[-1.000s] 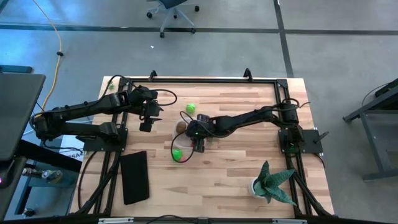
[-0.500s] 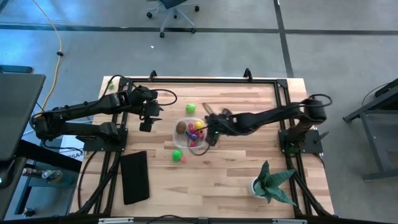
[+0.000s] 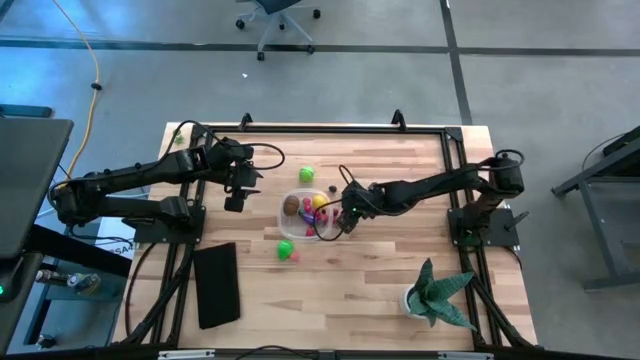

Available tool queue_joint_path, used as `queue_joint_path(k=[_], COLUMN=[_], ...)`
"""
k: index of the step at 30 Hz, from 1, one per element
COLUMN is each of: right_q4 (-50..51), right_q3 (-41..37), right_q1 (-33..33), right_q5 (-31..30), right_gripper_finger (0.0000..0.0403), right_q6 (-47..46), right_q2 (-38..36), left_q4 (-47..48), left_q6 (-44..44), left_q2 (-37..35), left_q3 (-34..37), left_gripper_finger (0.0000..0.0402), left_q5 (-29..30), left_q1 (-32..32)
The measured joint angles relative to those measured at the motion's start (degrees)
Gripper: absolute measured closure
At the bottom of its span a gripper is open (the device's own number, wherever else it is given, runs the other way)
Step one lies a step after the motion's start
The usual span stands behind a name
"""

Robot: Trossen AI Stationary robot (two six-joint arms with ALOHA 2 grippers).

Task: Pick and placing Produce into tupperware
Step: Put the right strawberry into the transparent bin

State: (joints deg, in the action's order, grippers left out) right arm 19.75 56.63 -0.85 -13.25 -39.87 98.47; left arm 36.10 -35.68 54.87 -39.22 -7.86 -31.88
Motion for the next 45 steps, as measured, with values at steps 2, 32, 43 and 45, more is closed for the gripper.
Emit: queue_joint_path(k=[2,32,43,45], right_q4=[0.02,-0.94,-0.99,-0.97], right_q3=[-0.12,-0.14,-0.14,-0.14], right_q1=[0.00,2.43,2.41,2.41], right_q5=[0.05,-1.29,-1.60,-1.60], right_gripper_finger=[0.0160,0.0228,0.0267,0.0268], right_q6=[-0.20,-0.83,-0.64,-0.64], right_q2=[1.08,5.32,5.32,5.32], left_q4=[0.00,0.00,0.00,0.00], left_q6=[0.00,0.00,0.00,0.00], left_q2=[-0.02,-0.02,0.00,0.00], left_q3=[0.00,-0.02,0.00,0.00], left_gripper_finger=[0.0208,0.0208,0.0208,0.0208], left_q5=[0.00,0.00,0.00,0.00], left_q1=[0.00,0.01,0.02,0.00])
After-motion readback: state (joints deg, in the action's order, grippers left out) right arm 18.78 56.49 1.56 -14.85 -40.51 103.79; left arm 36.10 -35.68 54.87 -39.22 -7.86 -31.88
